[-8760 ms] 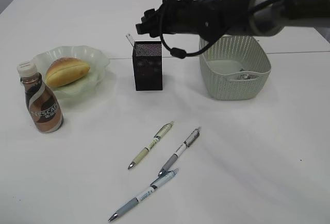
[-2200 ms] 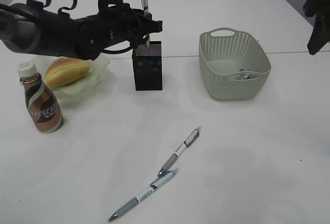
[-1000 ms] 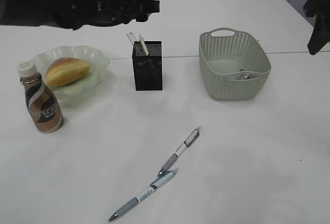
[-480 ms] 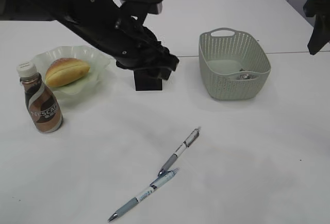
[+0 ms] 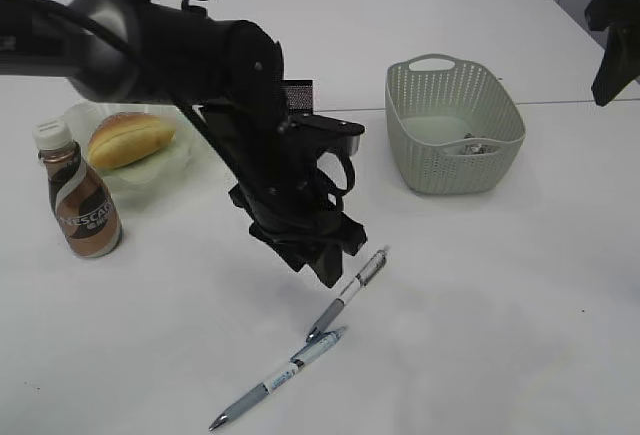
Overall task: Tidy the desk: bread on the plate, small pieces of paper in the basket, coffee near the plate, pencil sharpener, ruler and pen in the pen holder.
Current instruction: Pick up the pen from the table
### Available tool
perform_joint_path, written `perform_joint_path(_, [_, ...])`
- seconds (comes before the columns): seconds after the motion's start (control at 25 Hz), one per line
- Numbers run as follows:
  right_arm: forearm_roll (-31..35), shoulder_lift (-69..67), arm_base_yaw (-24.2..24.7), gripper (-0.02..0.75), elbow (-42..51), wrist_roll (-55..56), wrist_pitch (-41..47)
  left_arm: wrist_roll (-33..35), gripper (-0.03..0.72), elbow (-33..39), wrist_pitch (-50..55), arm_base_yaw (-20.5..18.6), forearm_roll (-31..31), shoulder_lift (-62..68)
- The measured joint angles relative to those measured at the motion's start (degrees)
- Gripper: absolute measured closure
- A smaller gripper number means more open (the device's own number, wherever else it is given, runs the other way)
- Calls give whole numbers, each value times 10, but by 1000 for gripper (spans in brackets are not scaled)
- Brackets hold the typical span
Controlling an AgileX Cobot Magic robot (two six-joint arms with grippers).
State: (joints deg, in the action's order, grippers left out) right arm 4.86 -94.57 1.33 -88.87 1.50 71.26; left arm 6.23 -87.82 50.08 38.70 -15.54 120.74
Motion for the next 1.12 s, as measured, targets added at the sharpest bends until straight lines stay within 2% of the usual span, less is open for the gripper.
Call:
perform_joint_path(0.48, [2,0,0,353,0,0,0,9,345,-210,165,2,-1,126])
perform_joint_path(0.64, [3,0,0,353,0,-1,0,2,346,-265,190,8,21,162])
perform_joint_path(0.92, [3,0,0,353,0,-1,0,-11,354,-287,192,28,38,196])
perform_joint_path(1.12, [3,0,0,353,0,-1,0,-27,375,-288,192,30,75,204])
